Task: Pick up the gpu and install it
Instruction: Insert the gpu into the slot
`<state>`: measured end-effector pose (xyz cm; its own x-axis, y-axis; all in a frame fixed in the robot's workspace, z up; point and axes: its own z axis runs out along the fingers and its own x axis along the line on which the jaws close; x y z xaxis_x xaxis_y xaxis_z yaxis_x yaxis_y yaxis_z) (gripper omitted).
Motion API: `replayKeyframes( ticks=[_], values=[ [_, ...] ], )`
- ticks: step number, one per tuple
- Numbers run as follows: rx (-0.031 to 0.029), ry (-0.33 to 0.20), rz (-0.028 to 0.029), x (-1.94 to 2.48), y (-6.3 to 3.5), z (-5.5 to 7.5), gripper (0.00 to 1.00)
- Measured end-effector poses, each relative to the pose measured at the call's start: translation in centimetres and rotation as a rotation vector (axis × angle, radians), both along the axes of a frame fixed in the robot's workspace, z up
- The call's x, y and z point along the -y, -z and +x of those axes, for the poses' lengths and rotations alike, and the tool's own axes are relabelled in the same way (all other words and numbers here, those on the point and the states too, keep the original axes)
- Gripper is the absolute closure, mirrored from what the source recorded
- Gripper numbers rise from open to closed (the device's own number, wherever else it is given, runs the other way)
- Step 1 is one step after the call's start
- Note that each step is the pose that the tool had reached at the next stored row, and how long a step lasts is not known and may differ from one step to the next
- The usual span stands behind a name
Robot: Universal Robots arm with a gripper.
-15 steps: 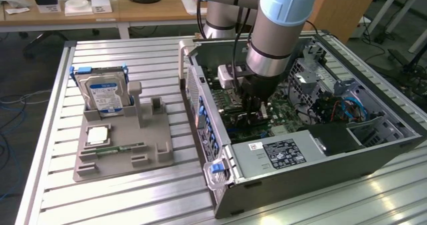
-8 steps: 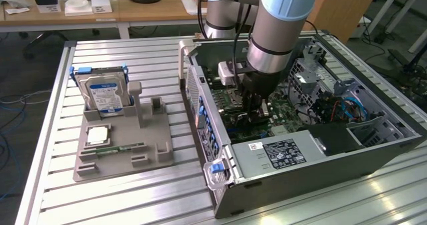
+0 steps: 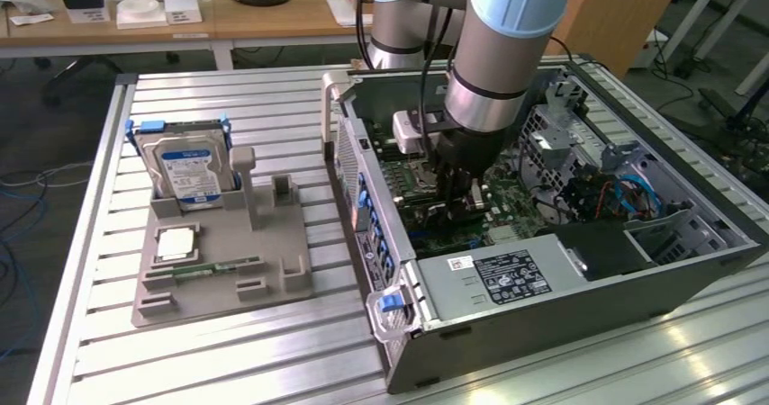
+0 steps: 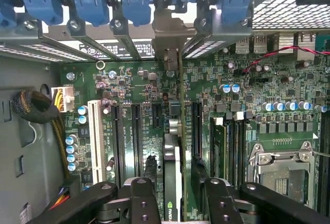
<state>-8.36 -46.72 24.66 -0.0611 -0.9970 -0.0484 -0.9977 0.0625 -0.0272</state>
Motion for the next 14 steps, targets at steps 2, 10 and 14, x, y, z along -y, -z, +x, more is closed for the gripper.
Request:
replayKeyframes(
  ticks=[2,10,14],
  values=[
    [-0.0001,0.000,0.0000,0.00,0.00,0.00,0.68],
    [0.0000,0.000,-0.0001,0.00,0.00,0.00,0.73],
    [-0.0001,0.000,-0.0004,-0.09,-0.01,0.00,0.73]
  ],
)
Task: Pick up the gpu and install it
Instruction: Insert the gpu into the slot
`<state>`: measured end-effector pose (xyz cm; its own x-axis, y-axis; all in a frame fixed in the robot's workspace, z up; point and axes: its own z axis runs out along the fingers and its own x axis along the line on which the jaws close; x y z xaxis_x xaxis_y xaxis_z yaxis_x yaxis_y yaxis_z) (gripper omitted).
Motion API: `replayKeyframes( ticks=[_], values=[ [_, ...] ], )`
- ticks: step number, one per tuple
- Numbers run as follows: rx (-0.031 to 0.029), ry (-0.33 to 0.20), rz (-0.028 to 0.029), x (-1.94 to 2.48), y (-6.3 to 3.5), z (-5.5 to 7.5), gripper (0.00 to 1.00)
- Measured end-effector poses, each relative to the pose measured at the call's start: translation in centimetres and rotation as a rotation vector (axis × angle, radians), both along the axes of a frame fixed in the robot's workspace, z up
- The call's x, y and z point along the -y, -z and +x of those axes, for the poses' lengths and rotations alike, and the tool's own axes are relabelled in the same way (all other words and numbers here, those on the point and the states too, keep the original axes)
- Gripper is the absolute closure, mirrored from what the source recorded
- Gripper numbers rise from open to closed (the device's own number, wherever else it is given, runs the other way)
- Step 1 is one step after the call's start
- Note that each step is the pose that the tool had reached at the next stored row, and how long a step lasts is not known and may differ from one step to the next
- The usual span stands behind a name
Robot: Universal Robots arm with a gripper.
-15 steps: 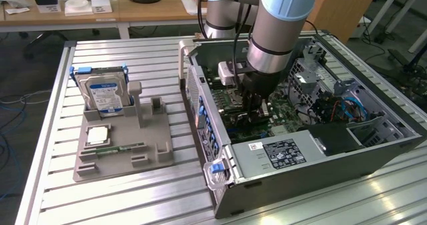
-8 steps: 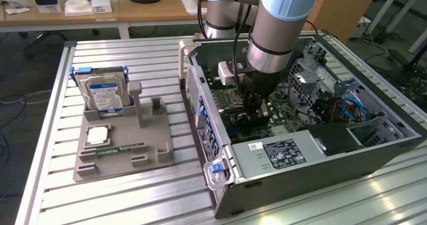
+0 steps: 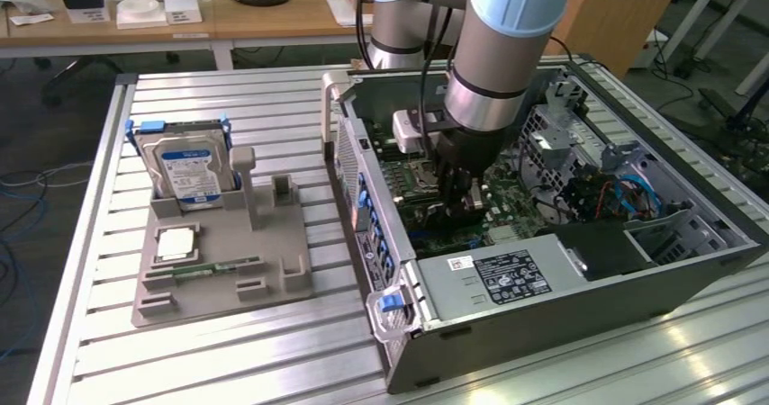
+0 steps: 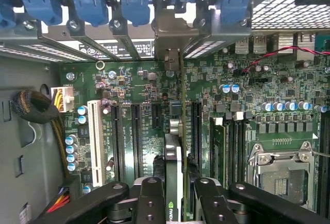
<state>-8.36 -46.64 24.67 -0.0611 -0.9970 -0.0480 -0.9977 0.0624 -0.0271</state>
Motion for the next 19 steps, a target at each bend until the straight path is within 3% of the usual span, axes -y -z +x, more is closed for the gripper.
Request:
replayKeyframes(
  ticks=[19],
  values=[
    [0.0001,0.000,0.0004,-0.08,0.22,-0.09,0.73]
  ],
)
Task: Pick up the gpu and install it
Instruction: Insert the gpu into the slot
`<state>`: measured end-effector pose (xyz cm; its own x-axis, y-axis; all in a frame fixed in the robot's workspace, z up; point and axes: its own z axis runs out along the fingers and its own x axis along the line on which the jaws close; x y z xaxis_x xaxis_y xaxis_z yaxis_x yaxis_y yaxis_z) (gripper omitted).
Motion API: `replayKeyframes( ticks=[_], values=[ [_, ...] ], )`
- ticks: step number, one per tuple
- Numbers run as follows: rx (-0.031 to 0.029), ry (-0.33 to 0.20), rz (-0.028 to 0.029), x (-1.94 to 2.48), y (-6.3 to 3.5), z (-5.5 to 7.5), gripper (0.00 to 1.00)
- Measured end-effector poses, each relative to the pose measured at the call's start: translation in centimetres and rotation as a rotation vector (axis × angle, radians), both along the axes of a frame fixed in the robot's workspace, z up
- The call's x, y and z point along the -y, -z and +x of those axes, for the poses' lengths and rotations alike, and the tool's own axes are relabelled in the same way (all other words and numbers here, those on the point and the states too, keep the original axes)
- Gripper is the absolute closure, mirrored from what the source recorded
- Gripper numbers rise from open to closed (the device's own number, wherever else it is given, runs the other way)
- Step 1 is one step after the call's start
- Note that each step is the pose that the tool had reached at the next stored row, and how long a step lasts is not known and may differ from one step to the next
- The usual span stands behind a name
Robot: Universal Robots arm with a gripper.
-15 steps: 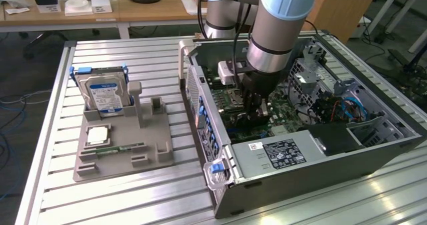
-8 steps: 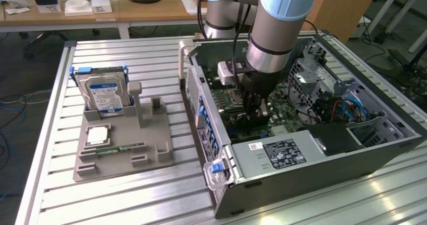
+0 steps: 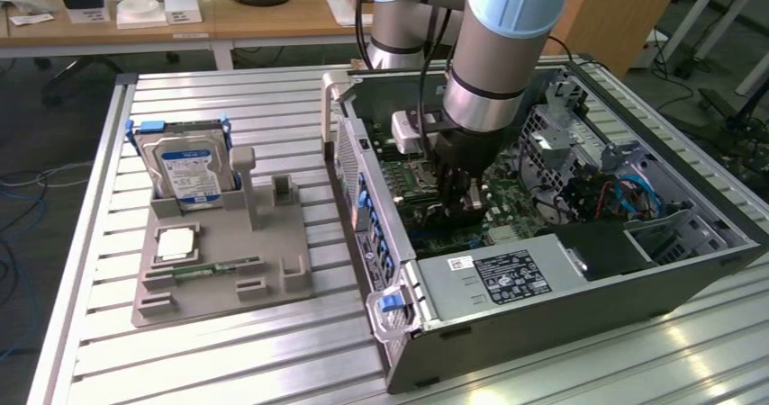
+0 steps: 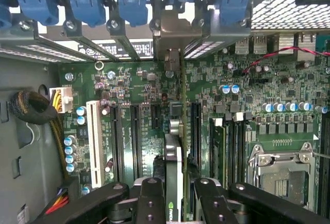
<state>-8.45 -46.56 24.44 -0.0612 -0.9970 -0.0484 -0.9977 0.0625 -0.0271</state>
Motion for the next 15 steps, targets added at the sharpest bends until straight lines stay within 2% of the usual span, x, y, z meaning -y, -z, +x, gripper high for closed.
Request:
replayKeyframes(
  ticks=[9,12,15],
  values=[
    [0.0003,0.001,0.0004,-0.01,0.16,-0.13,0.72],
    [0.0001,0.001,0.0001,0.00,0.14,-0.11,0.55],
    [0.0001,0.001,0.0000,0.00,0.14,-0.11,0.49]
  ],
)
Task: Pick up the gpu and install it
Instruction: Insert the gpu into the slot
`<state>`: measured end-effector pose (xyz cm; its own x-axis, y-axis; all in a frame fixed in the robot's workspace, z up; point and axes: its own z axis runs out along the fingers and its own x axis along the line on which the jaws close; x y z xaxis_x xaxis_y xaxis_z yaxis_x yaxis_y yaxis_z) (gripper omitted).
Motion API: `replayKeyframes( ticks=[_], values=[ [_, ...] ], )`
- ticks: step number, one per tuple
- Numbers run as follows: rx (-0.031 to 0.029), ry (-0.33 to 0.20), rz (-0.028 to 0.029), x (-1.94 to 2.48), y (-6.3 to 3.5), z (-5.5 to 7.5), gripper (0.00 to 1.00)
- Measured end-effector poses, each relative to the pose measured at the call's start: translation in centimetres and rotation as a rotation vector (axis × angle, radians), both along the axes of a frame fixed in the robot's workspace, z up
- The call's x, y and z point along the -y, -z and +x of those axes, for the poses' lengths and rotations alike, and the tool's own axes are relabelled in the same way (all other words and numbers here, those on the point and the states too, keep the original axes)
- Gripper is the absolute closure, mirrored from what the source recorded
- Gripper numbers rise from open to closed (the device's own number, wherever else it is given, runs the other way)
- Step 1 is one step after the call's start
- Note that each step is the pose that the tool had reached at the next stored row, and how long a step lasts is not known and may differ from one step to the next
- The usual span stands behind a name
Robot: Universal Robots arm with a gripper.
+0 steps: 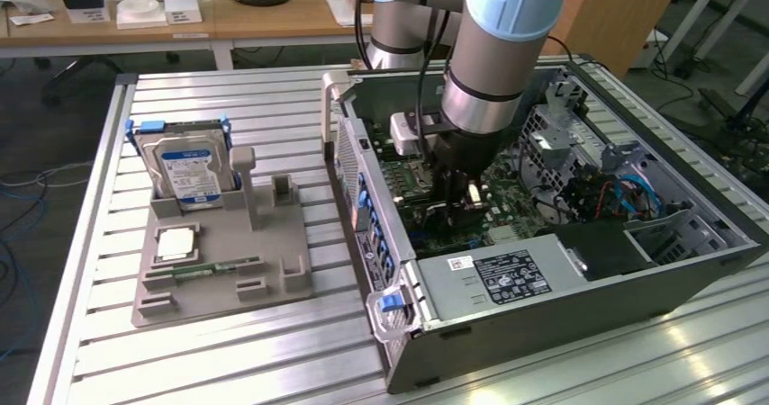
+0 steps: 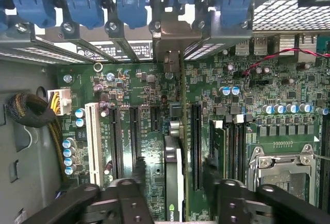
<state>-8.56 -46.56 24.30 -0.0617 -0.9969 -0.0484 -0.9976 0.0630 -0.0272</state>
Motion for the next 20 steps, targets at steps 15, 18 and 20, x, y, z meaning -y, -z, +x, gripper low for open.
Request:
replayKeyframes(
  ticks=[15,18,20],
  values=[
    [0.0000,0.000,-0.0116,-0.01,-2.77,0.0,0.42],
    [0.0000,0.000,-0.0151,-0.02,-4.15,0.0,0.42],
    [-0.0001,0.000,-0.0173,-0.02,-4.90,0.0,0.42]
  ],
)
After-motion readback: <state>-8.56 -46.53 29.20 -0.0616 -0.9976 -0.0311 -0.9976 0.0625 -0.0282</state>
